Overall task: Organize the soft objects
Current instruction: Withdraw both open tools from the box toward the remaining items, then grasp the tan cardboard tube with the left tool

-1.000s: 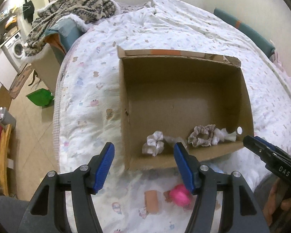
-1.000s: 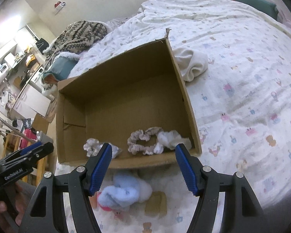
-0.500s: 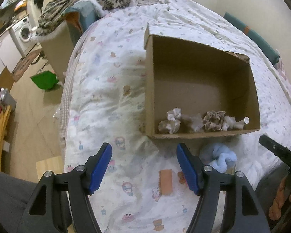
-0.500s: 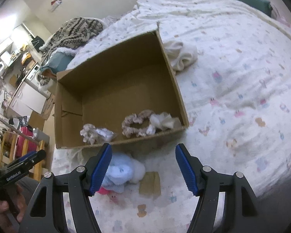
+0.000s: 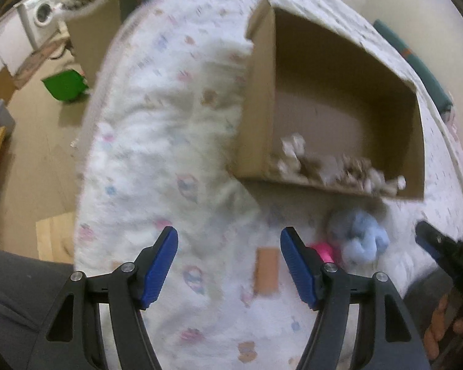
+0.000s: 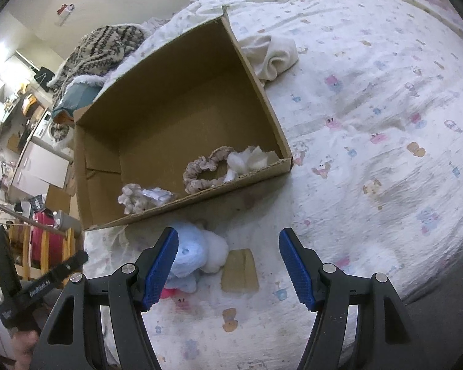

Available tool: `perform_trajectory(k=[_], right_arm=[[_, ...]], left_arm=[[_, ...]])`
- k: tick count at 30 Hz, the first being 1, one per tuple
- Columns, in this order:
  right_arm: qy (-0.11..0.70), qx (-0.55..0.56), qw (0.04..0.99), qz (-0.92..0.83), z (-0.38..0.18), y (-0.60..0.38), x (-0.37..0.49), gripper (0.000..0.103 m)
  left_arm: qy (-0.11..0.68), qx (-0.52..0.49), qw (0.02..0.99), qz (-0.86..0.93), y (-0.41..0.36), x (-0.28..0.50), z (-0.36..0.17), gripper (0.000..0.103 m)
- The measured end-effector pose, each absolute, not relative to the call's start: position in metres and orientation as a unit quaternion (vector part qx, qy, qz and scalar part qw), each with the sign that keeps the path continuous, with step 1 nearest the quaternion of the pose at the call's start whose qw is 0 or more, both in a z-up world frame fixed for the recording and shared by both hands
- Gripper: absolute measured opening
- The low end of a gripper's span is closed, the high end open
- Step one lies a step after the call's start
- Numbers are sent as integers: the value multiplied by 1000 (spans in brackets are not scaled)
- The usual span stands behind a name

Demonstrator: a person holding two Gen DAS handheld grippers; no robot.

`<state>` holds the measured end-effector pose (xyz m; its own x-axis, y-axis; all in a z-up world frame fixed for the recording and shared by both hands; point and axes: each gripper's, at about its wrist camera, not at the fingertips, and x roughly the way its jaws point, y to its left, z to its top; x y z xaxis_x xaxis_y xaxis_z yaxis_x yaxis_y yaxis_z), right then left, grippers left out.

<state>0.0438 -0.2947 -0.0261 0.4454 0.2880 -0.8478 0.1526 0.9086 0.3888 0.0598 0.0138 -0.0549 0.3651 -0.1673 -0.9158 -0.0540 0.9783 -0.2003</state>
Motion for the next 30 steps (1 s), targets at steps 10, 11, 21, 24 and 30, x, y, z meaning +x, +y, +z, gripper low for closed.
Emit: perform_trajectory(k=[10,11,21,24,30], right_arm=[[541,225,810,33,-37,-299,48,71],[544,228,807,31,-39,-300,48,71],[610,252,751,26,-75,-302,58,56],[628,237,740,31,-84,-294,61,51],[653,196,731,38,-98,-273,68,39]], left_arm=[[638,-96,761,-73,-29,64,-110,39],[643,-92,757,-75,-32,64,-114,36],[643,-53,761,-74,-45,65,-118,8],[640,-53,763,-73,-49,64,-117,7],[632,-51,771,-59,-41,64,-108,6]])
